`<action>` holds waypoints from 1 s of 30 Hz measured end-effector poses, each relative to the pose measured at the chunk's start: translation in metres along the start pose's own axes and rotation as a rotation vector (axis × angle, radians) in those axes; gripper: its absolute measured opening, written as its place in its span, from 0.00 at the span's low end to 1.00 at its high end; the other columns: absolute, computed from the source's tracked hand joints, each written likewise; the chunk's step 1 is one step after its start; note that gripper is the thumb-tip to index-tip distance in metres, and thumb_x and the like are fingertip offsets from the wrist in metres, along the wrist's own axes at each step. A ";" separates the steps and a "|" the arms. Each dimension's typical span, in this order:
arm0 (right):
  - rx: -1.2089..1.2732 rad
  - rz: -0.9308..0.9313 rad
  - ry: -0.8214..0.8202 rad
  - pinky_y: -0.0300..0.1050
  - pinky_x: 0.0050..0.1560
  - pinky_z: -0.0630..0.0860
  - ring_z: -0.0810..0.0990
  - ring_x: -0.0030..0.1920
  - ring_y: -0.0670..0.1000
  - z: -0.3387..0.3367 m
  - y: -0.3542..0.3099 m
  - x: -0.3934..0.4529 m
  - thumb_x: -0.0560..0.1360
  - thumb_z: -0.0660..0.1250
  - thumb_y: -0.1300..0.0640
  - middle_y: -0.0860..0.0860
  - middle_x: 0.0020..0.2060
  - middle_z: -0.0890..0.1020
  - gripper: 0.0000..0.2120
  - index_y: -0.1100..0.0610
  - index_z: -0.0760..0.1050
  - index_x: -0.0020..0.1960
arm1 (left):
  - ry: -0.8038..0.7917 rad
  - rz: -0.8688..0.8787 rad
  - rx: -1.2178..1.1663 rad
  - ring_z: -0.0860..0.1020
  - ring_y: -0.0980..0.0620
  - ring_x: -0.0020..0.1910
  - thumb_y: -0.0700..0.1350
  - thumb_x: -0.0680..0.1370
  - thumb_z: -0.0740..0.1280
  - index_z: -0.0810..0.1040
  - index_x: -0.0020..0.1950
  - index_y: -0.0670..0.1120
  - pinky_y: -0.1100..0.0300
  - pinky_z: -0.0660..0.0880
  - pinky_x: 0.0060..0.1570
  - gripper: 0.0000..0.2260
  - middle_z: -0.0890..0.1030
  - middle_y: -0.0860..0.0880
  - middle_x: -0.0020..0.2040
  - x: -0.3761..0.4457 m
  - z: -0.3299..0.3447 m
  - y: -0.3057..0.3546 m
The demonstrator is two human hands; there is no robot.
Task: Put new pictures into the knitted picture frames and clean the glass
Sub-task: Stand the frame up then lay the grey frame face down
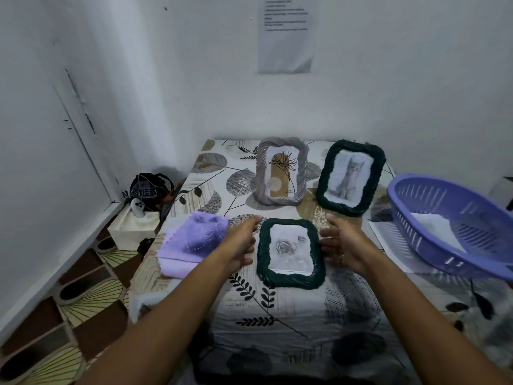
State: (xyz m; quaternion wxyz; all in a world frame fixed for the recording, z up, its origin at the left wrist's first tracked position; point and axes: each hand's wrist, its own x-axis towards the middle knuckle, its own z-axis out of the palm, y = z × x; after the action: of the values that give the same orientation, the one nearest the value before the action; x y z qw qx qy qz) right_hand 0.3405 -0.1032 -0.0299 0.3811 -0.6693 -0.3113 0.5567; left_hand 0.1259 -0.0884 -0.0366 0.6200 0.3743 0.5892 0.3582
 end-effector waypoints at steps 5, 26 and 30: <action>0.057 0.012 0.025 0.46 0.40 0.72 0.75 0.43 0.54 0.001 0.001 -0.003 0.76 0.61 0.40 0.57 0.46 0.79 0.21 0.59 0.73 0.53 | 0.005 -0.070 -0.078 0.70 0.53 0.32 0.56 0.78 0.62 0.73 0.49 0.48 0.60 0.70 0.34 0.11 0.72 0.48 0.37 -0.006 0.008 0.005; 0.535 -0.298 -0.217 0.50 0.47 0.74 0.78 0.42 0.51 0.031 -0.040 -0.024 0.77 0.61 0.67 0.54 0.42 0.81 0.07 0.58 0.75 0.48 | -0.134 0.154 -0.248 0.80 0.44 0.52 0.56 0.80 0.59 0.78 0.59 0.43 0.49 0.77 0.53 0.19 0.83 0.43 0.53 -0.017 -0.027 0.020; 0.513 -0.311 -0.278 0.52 0.50 0.74 0.78 0.44 0.52 0.051 -0.057 -0.022 0.78 0.62 0.67 0.54 0.44 0.81 0.07 0.58 0.75 0.51 | -0.306 0.142 -0.334 0.77 0.41 0.61 0.59 0.81 0.54 0.74 0.67 0.43 0.44 0.71 0.64 0.25 0.79 0.40 0.62 -0.014 -0.049 0.036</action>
State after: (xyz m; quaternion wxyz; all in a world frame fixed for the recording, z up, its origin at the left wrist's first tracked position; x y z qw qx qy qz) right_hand 0.2870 -0.0837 0.0254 0.5716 -0.4136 -0.3082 0.6381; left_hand 0.0765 -0.0821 0.0007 0.7287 0.3570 0.3931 0.4324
